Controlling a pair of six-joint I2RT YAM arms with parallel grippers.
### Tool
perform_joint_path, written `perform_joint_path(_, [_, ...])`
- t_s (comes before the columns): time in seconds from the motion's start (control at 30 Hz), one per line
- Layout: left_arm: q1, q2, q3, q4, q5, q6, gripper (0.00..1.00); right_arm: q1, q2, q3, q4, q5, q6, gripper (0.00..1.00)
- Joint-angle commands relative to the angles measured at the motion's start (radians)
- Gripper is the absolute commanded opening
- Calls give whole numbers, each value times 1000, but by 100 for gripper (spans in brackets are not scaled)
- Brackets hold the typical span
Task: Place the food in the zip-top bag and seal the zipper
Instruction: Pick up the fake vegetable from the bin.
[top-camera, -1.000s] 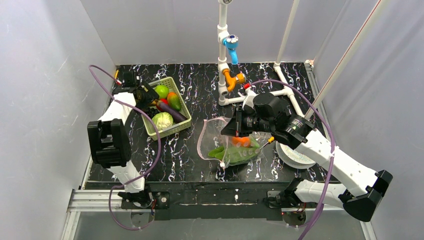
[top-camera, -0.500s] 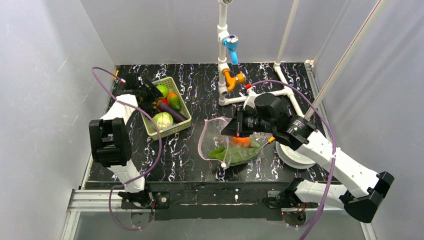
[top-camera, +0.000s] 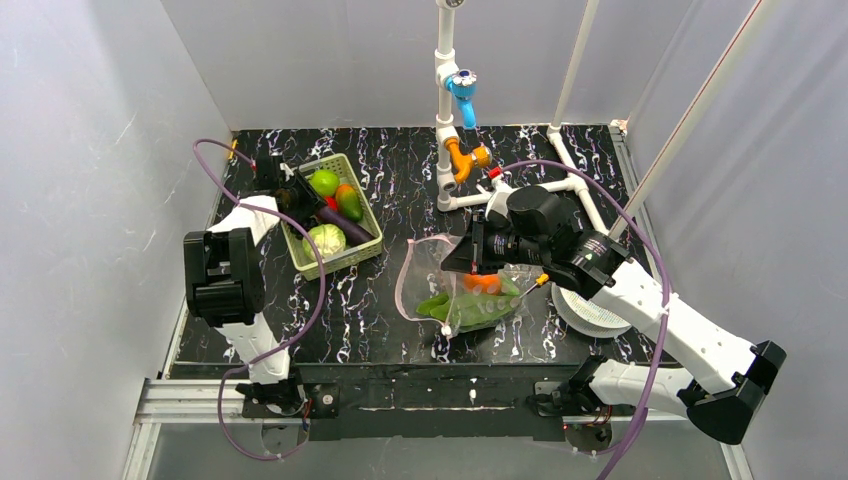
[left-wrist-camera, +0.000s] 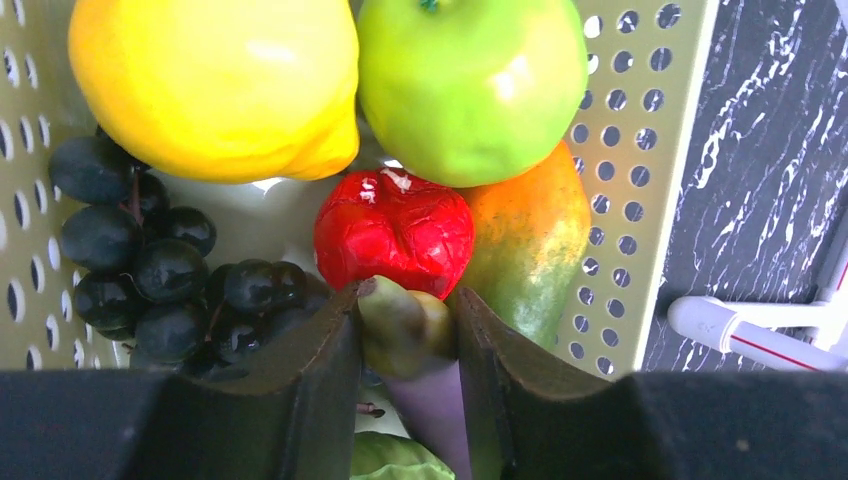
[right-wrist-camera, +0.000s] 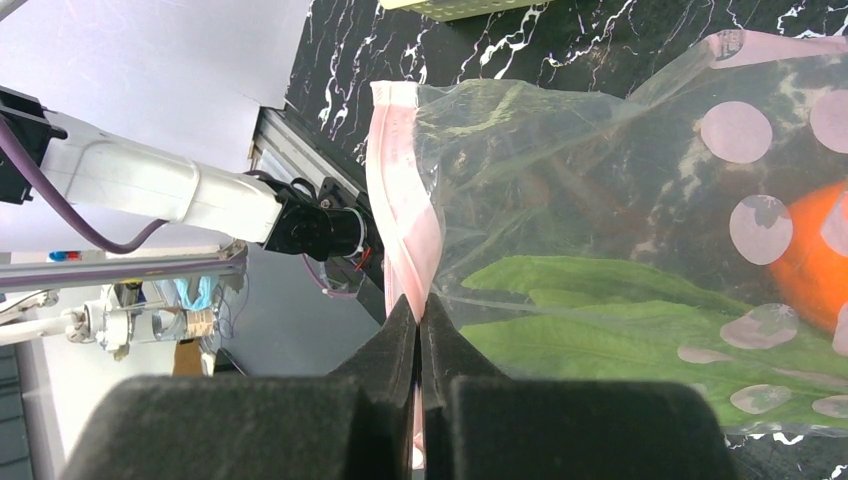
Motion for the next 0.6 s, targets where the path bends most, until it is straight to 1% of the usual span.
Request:
perform_joint_path(0.0, [0,-37,-1,29,36,47,25,1,-27,-10,37,-12,9,1])
perform_joint_path(0.07, [0,-46,7,11,27,53,18,1,-29,-10,35,-12,10,1])
perform_joint_path(0.2, [0,-128,-17,11,-29,68,9,1,-38,-7,27,-9,9,1])
perform_joint_path(0.33, [0,-233,-68,38,-95,79,3,2,-49,-18,21,-2,9,1])
perform_joint_path(0.43, [0,-306,-141,108,-132,68,0,2,-49,-27,23,-6,8,1])
perform_joint_path(0.57, [0,-390,-179,140,-172,72,0,1,-44,-23,27,-19,7,1])
